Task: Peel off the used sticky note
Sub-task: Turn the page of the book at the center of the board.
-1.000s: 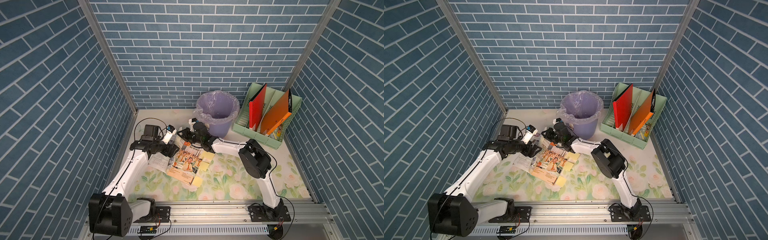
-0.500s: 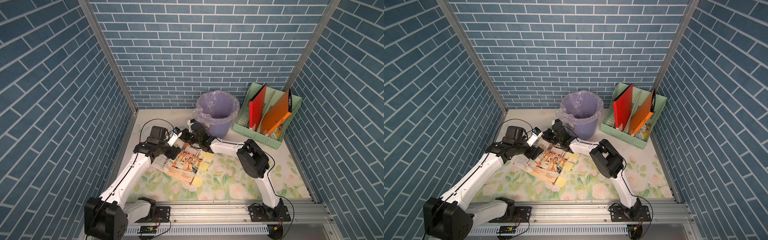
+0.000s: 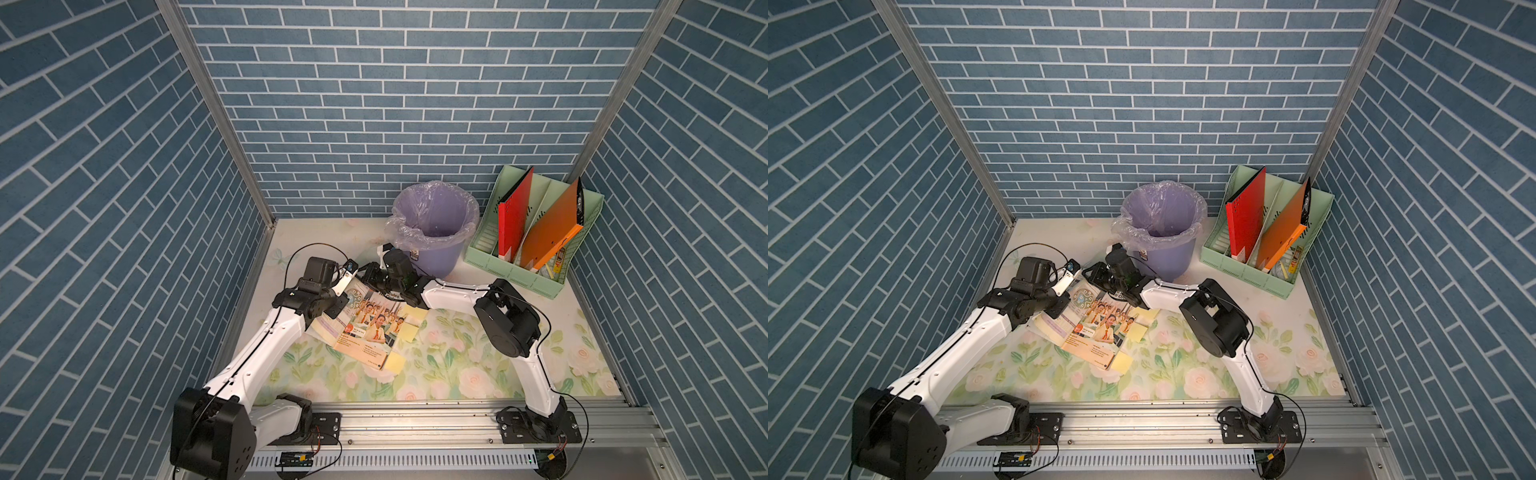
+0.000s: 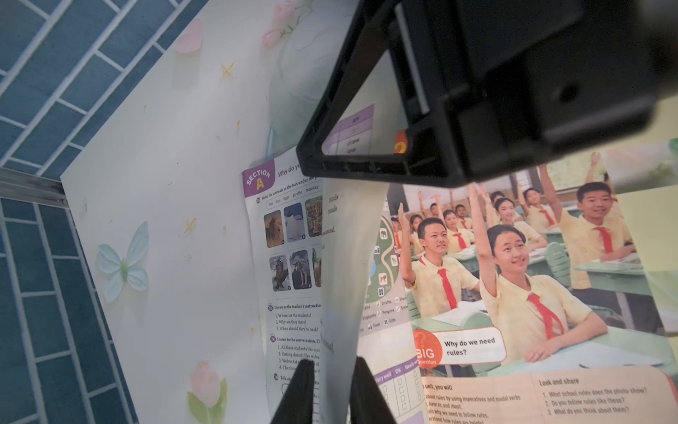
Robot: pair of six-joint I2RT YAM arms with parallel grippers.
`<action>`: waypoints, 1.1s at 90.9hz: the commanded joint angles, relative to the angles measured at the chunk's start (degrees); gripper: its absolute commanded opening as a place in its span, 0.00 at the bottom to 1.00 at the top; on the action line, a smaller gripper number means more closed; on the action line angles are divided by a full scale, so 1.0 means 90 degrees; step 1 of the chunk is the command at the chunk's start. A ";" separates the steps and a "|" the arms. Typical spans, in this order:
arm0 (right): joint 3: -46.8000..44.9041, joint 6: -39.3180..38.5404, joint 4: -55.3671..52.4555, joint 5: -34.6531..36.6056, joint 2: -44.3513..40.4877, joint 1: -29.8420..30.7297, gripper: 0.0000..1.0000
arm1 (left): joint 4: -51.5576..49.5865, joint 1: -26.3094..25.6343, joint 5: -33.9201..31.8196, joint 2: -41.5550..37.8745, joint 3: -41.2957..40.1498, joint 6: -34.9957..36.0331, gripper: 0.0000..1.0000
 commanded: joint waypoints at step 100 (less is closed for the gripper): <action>-0.5584 -0.1784 0.0466 -0.0883 -0.3811 -0.1510 0.87 | 0.2622 0.1432 -0.2959 0.0917 -0.0867 0.1513 0.79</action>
